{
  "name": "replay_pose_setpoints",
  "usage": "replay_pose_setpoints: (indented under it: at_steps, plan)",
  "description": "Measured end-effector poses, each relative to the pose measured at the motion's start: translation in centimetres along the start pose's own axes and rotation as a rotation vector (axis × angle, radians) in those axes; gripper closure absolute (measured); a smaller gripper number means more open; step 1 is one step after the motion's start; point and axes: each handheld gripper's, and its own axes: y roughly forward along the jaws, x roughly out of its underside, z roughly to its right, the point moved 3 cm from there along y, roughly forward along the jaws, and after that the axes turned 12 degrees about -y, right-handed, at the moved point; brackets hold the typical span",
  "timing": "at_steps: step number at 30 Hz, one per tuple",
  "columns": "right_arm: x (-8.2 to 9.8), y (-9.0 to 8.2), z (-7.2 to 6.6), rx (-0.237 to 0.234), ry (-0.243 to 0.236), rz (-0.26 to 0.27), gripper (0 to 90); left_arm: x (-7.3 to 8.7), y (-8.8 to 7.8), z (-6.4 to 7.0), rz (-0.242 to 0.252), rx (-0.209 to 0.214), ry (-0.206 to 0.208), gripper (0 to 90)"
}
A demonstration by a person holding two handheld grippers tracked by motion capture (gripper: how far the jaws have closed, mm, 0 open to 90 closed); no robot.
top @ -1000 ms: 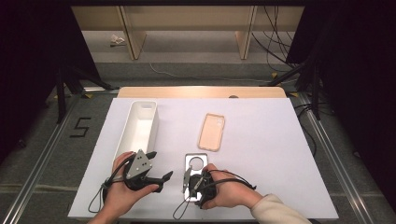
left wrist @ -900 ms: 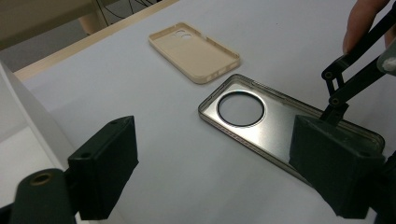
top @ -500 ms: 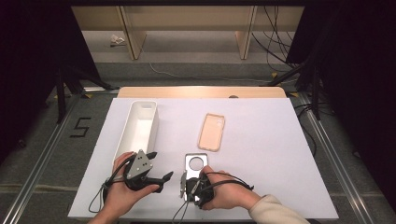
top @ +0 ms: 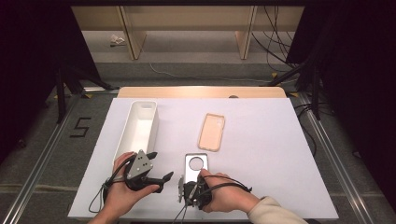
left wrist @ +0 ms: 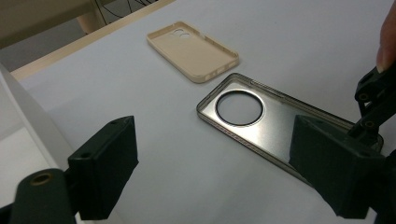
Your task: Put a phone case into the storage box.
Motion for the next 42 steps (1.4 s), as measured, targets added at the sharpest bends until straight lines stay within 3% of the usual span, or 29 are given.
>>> replay_pose_setpoints:
  at_steps: [14,42]
  plan:
    - [-0.49,-0.04,-0.29,-0.001,-0.029,-0.036,76.3,0.0,0.02,0.02,-0.001,-0.001,0.002,14.8]
    - [-0.62,-0.08,0.0,-0.032,-0.01,-0.04,87.7,0.0,0.0,0.07,0.001,0.002,0.001,15.0]
